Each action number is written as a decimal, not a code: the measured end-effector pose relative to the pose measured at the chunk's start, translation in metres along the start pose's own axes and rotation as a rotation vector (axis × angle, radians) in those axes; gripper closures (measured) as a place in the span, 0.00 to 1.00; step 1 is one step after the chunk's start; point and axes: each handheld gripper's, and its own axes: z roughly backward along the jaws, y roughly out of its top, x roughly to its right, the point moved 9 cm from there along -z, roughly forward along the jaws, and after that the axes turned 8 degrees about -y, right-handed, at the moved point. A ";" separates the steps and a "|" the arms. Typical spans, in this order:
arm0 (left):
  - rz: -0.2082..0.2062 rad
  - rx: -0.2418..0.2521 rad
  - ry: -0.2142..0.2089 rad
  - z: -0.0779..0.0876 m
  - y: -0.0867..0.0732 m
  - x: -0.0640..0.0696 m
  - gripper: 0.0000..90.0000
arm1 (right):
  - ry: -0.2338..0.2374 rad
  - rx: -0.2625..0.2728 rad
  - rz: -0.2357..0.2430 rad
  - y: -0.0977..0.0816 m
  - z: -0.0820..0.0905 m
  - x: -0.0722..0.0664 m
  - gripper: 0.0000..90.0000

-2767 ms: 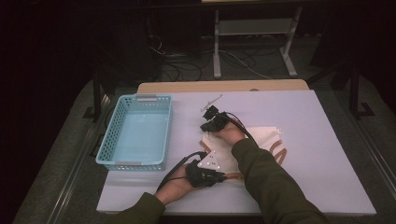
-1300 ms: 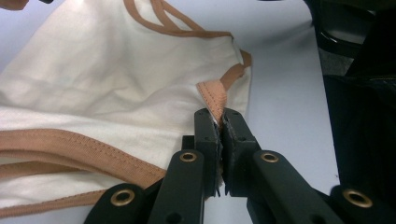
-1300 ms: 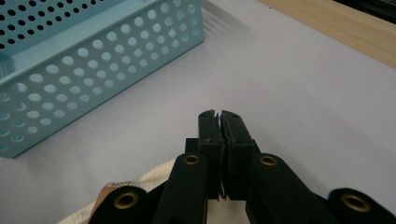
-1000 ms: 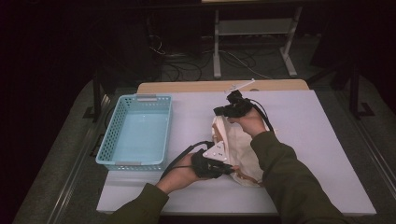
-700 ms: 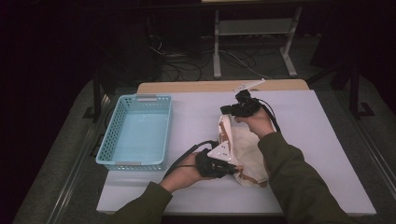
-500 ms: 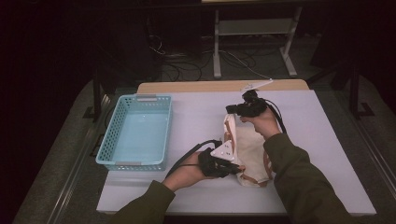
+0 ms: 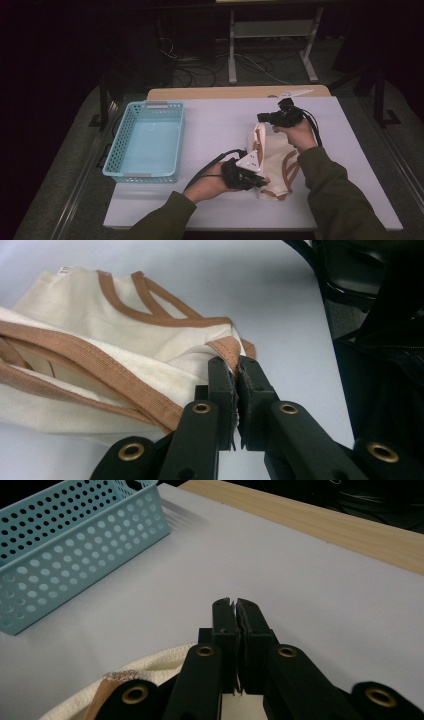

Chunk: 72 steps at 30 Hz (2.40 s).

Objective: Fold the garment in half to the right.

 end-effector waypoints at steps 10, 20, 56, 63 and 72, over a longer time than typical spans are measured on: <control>-0.008 -0.014 -0.013 -0.013 0.008 0.001 0.95 | -0.003 0.020 -0.034 -0.014 0.015 0.018 0.96; -0.008 -0.023 -0.030 -0.025 0.011 0.000 0.95 | -0.028 0.012 -0.071 -0.036 0.026 0.040 0.96; 0.012 -0.043 -0.057 -0.059 0.013 -0.006 0.95 | -0.142 -0.096 -0.106 -0.083 0.016 0.077 0.96; 0.029 -0.034 -0.059 -0.064 0.012 -0.006 0.92 | -0.158 -0.123 -0.105 -0.090 0.011 0.079 0.95; 0.036 -0.006 -0.082 -0.061 0.016 -0.004 0.81 | -0.160 -0.119 -0.126 -0.091 0.013 0.082 0.85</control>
